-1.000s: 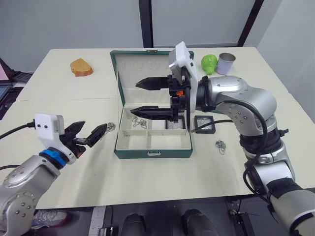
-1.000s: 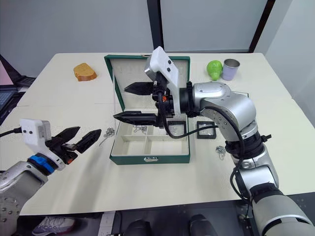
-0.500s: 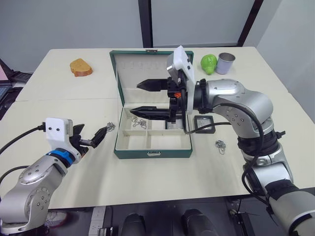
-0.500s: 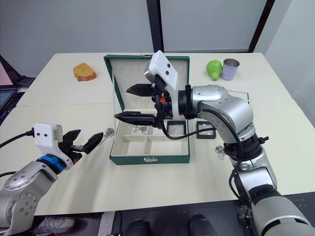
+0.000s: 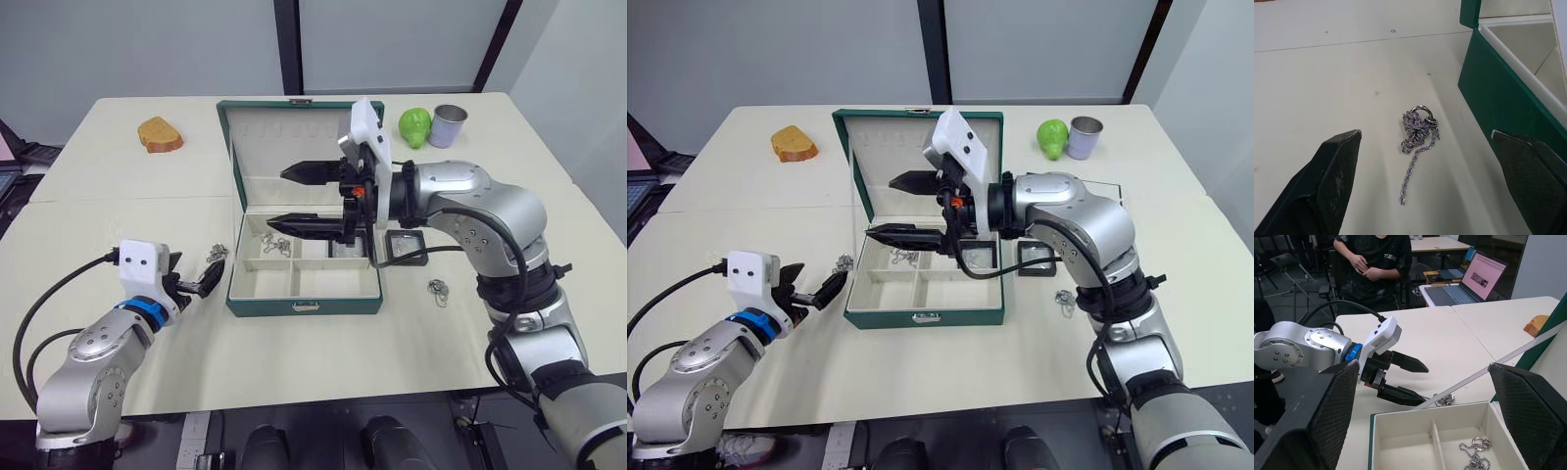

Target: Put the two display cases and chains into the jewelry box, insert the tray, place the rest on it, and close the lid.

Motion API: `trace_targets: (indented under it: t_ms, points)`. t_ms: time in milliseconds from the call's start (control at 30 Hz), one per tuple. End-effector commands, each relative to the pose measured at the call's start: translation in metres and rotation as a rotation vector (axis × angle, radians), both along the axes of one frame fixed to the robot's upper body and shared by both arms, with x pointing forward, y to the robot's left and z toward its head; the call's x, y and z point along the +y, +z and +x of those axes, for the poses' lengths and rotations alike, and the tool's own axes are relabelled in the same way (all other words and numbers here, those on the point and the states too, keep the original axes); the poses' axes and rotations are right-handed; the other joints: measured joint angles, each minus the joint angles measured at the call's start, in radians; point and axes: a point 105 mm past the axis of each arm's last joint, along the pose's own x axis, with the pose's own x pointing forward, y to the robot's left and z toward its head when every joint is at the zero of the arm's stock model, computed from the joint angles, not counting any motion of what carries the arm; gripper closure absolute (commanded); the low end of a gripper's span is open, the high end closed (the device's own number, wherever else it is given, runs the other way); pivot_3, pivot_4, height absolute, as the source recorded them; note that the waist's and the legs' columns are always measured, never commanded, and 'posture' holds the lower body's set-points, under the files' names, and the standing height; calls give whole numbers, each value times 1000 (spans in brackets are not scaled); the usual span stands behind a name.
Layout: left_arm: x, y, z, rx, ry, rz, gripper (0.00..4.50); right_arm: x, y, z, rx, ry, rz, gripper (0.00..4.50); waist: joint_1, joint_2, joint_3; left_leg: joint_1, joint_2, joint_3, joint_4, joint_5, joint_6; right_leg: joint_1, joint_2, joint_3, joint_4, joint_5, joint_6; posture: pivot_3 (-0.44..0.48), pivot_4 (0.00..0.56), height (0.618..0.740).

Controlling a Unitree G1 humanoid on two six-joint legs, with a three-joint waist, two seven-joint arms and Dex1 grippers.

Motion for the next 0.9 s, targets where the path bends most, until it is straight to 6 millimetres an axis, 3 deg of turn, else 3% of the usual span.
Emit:
trace_targets:
  t_ms: [33, 533, 900]
  points:
    - [-1, 3, 4, -23, -10, 37, 55, -1, 12, -7, -64, 17, 22, 0, 0, 0, 0, 0, 0, 0, 0, 0, 0, 0, 0, 0, 0, 0, 0, 0, 150, 740]
    - [-12, -14, 39, 53, -15, 53, 55, -5, 9, -9, -64, 23, 12, 0, 1, 0, 0, 0, 0, 0, 1, 0, 0, 0, 0, 0, 0, 0, 0, 0, 150, 740]
    - [-18, -29, 43, 122, -32, 63, 55, -8, 10, -12, -68, 31, 7, 0, 1, 0, 0, 0, 0, 0, 1, 0, 0, 0, 0, -1, 1, 0, 0, 0, 150, 740]
